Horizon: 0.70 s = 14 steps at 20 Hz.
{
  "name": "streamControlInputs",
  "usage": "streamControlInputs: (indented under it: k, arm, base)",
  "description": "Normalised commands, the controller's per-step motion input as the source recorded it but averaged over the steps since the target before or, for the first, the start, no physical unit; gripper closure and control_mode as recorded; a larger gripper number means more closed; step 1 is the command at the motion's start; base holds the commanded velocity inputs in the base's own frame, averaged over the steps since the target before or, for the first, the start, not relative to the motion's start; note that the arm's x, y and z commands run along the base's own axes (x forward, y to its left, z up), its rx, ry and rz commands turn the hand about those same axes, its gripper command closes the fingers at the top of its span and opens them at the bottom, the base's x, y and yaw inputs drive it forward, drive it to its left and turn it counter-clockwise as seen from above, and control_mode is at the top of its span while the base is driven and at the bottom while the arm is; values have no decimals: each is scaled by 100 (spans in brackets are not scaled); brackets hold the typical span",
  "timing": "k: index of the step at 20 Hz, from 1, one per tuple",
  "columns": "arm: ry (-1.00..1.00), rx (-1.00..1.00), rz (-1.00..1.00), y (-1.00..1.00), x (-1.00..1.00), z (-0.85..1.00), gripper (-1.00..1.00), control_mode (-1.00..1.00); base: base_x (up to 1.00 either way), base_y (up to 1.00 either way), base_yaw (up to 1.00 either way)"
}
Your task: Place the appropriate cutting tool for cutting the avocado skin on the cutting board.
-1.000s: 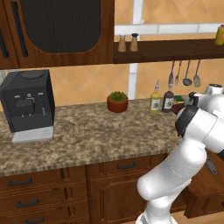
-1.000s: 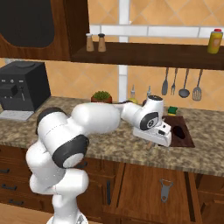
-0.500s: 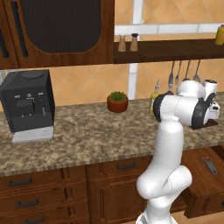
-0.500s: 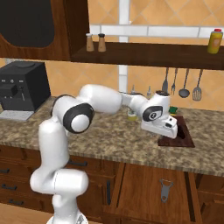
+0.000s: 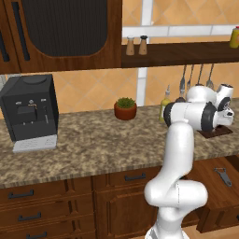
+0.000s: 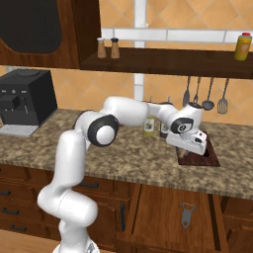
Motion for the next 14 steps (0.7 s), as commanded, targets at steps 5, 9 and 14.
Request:
streamControlInputs:
  k: [5, 9, 14]
  arm:
    - [-1, 0, 0, 7, 18, -35, 100, -100]
    - [-1, 0, 0, 10, 32, -39, 100, -100]
    - [0, 0, 0, 0, 44, -14, 100, -100]
  base:
    - [0, 0, 0]
    - [0, 0, 0]
    - [0, 0, 0]
